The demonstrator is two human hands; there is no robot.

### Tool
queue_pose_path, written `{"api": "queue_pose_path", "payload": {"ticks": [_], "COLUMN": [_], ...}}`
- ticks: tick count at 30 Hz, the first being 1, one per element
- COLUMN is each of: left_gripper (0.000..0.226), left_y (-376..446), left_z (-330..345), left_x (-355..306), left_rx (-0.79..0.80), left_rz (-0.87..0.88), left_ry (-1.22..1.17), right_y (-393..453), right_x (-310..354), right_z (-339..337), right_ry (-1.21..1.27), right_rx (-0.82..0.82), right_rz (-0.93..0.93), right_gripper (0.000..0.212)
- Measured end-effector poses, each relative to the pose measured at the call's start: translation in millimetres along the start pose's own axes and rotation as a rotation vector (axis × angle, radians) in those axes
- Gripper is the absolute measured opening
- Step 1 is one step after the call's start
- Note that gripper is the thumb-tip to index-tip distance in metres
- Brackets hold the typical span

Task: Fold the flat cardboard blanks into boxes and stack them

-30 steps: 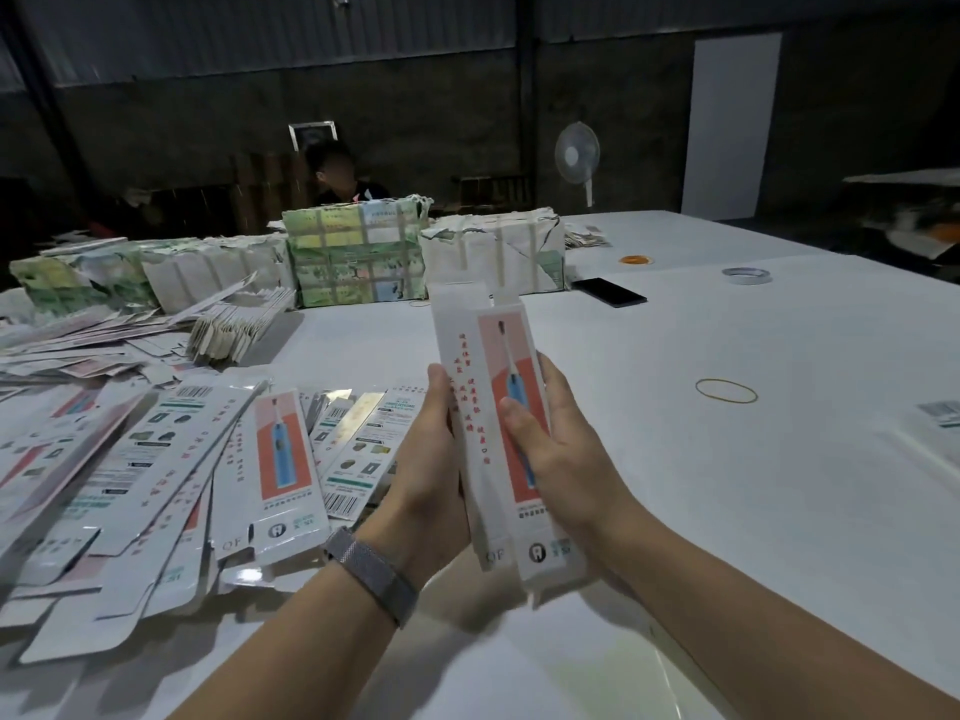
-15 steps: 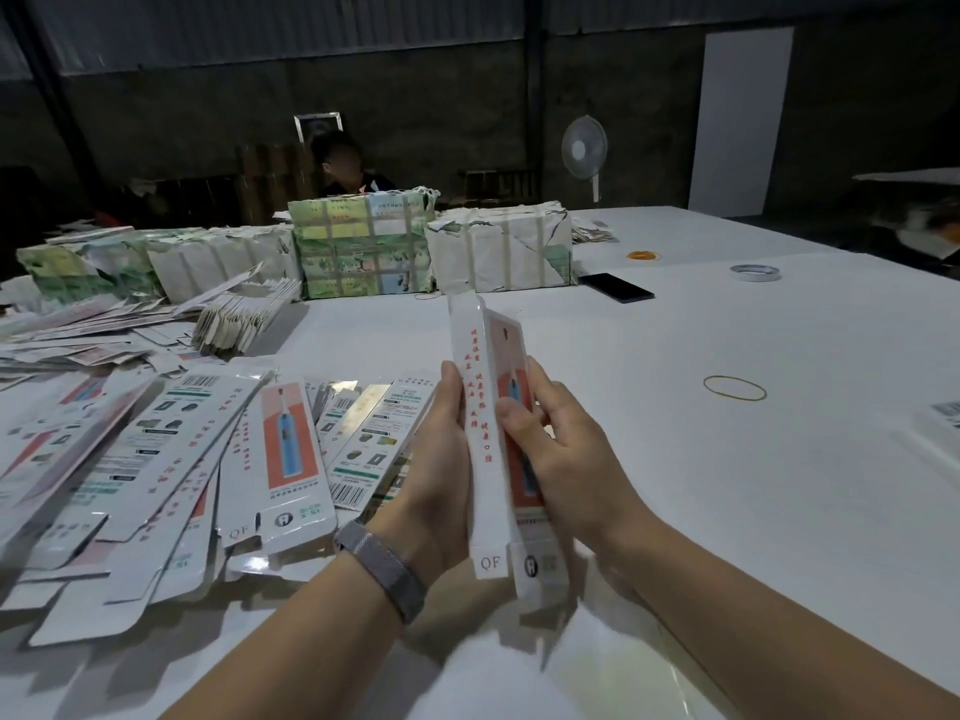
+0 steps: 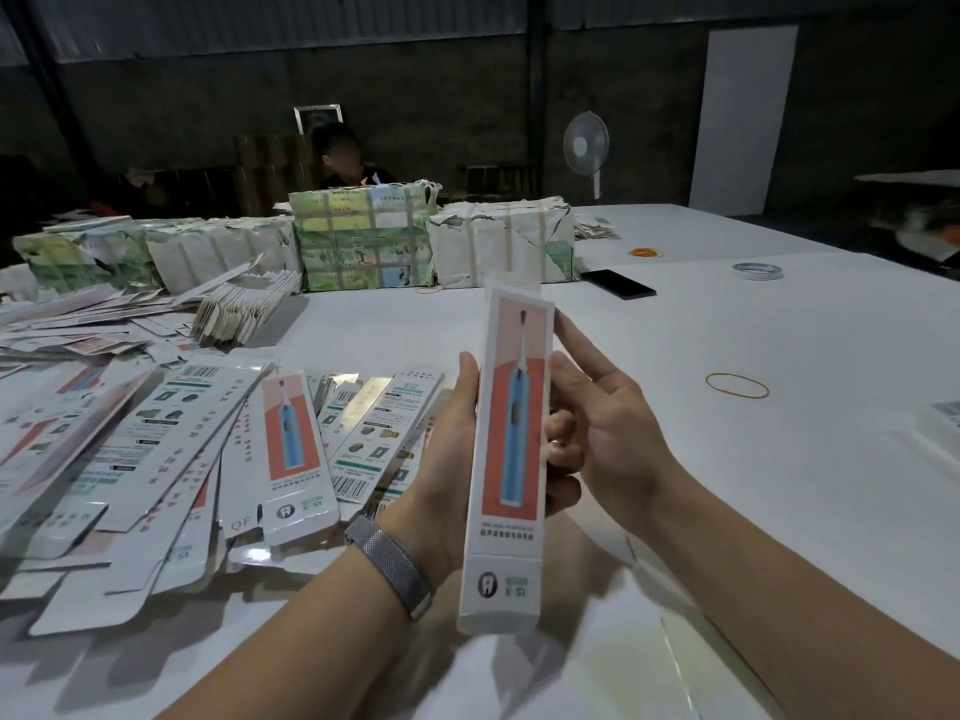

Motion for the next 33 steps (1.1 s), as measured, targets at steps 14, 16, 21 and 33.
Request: {"api": "queue_pose_path", "payload": {"ticks": [14, 16, 21, 33], "left_gripper": [0.06, 0.058, 0.051, 0.032], "left_y": [8.8, 7.7, 1.9, -2.1], "left_z": [-20.6, -19.8, -13.0, -2.4], "left_x": [-35.8, -46.0, -52.4, -56.4], "left_rx": [-0.168, -0.152, -0.132, -0.103], "left_rz": [0.404, 0.506, 0.637, 0.677], "left_ry": [0.581, 0.665, 0.733, 0.774], "right_y": [-5.3, -6.8, -11.2, -11.9], "right_x": [5.3, 4.1, 12.5, 19.8], "right_z": [-8.5, -4.6, -0.3, 5.7], "right_ry": [-0.27, -0.287, -0.329, -0.341], "right_rx": [-0.281, -0.281, -0.268, -0.22], "right_rz": [-0.047, -0.067, -0.163, -0.249], "right_gripper": [0.036, 0.035, 0.036, 0.031]}}
Point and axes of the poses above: each hand's wrist, its own y-axis towards the middle knuckle, its own z-axis out of the palm, x = y × z, the point moved 8 cm from there along y, towards the middle knuckle, and after that the axes turned 14 degrees about z, right-handed, at the moved point
